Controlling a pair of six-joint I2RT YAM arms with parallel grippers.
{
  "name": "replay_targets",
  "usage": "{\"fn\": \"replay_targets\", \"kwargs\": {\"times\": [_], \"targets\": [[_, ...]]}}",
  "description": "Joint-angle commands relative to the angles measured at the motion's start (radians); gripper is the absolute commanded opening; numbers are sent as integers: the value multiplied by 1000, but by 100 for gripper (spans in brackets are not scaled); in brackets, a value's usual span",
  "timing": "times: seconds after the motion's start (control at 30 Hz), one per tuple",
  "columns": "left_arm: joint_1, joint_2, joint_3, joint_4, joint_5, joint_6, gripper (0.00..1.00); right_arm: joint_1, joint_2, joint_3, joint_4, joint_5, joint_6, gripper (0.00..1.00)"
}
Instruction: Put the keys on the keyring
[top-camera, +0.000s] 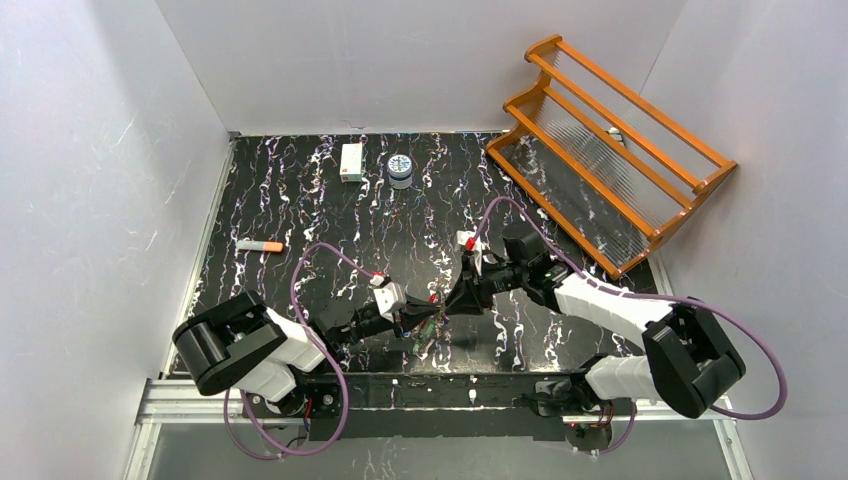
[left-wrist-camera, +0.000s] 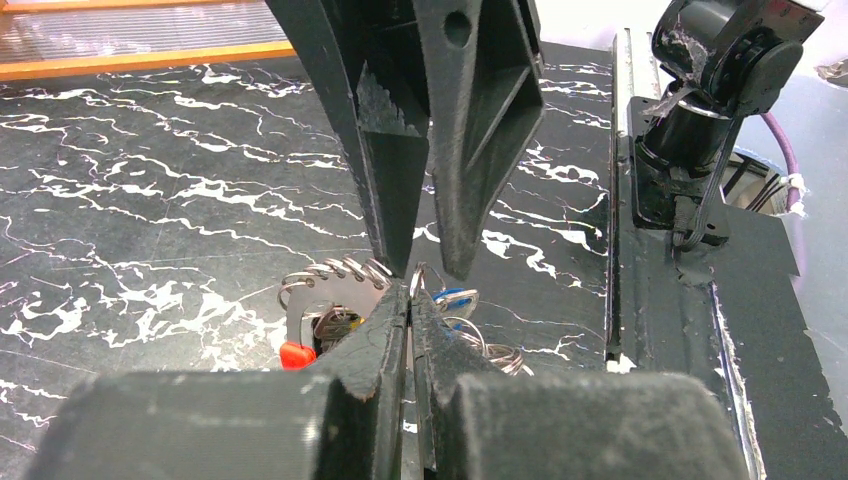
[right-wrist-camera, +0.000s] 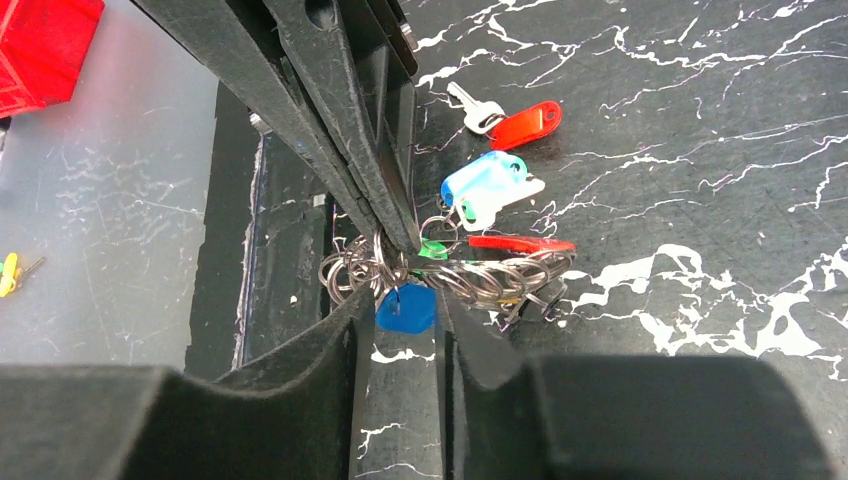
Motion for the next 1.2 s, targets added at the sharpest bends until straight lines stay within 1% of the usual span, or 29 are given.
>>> {"fn": "replay_targets", "kwargs": {"times": [0.0, 0.1, 0.23, 0.3, 0.53, 0.7, 0.73, 0.8, 0.9, 0.93, 1.0, 1.17], "targets": [[-4, -34, 4, 198, -5, 11, 0, 6, 29, 15, 58, -49, 15, 33], [-4, -34, 2, 198, -6, 12, 0, 7, 43, 13, 62, -55, 18, 25], [-4, -37, 1, 198, -7, 12, 0, 9, 52, 13, 61, -61, 17, 8], [-4, -37, 0, 198, -10, 14, 0, 10, 58, 14, 46, -54, 8, 3], [-4, -45, 2, 197, -10, 15, 0, 10, 96, 21, -25, -38, -36, 1], [-3, -46, 4, 198, -10, 15, 0, 17, 96, 30, -26, -18, -38, 1], [-3, -46, 4, 198, -10, 15, 0, 19, 89, 30, -22, -10, -37, 5], [-3, -46, 4, 198, -9, 15, 0, 22, 62, 22, -2, 3, -34, 18], [-3, -46, 2, 198, -9, 15, 0, 24, -1, -8, 53, 19, -29, 35], [-4, -46, 2, 198, -8, 13, 0, 24, -25, -19, 70, 25, -27, 38], [-4, -45, 2, 198, -6, 13, 0, 24, -68, -42, 106, 29, -26, 41], [-4, -41, 7, 197, -1, 12, 0, 26, -139, -86, 182, 15, -28, 40]]}}
